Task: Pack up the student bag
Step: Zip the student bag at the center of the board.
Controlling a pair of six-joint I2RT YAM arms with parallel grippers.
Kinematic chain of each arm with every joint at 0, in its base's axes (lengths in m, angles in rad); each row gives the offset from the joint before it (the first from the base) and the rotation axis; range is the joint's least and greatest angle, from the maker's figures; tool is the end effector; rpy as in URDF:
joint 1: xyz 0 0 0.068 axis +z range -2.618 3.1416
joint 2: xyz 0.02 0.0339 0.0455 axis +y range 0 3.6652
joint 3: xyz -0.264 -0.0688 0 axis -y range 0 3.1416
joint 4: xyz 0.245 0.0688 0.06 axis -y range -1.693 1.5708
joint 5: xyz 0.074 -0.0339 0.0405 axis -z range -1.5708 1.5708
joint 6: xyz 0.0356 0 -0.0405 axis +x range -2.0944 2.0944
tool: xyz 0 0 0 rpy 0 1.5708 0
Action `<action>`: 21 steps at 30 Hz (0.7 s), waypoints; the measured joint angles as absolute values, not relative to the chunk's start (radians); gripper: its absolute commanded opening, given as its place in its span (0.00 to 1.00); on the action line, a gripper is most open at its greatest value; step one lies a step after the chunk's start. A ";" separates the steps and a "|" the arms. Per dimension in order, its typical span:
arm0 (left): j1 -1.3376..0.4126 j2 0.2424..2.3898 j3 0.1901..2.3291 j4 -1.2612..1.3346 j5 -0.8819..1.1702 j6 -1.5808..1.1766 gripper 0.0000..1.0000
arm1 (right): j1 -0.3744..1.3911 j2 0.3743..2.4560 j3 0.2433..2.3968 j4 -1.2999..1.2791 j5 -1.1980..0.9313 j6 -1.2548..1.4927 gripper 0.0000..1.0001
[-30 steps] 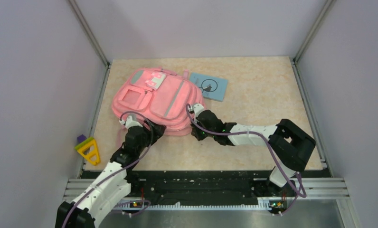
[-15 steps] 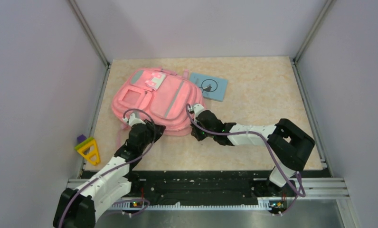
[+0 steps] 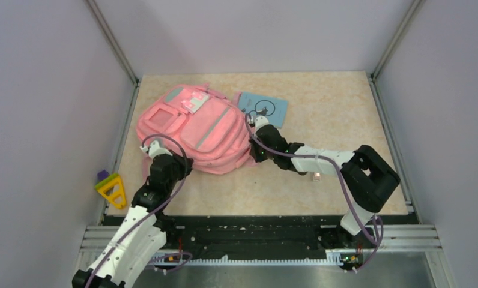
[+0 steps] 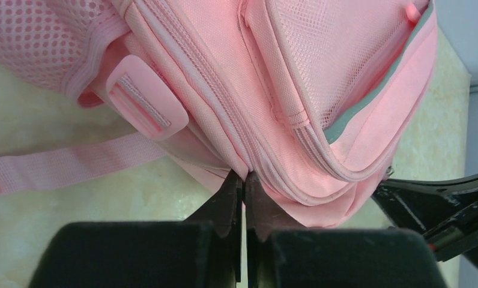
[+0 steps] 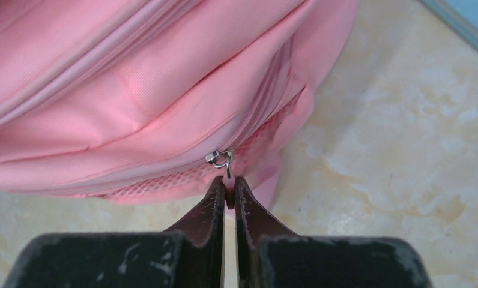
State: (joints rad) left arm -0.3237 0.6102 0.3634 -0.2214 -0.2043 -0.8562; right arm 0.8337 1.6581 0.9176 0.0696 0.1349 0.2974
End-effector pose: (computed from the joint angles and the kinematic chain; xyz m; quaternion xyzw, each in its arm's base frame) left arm 0.1474 -0.0418 0.2140 -0.2745 0.8035 -0.2177 0.4813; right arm 0.2387 0.2559 0.1876 -0.2098 0.8741 0.1813 0.3989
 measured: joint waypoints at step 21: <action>-0.025 0.563 0.574 -0.501 -0.023 -0.540 0.57 | 0.665 1.883 1.206 0.010 -0.213 0.164 0.00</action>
State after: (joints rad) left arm -0.0246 0.5632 0.5739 -0.5011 -0.0231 -0.5396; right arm 0.6651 1.8828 1.2057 0.0097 -0.2131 0.1642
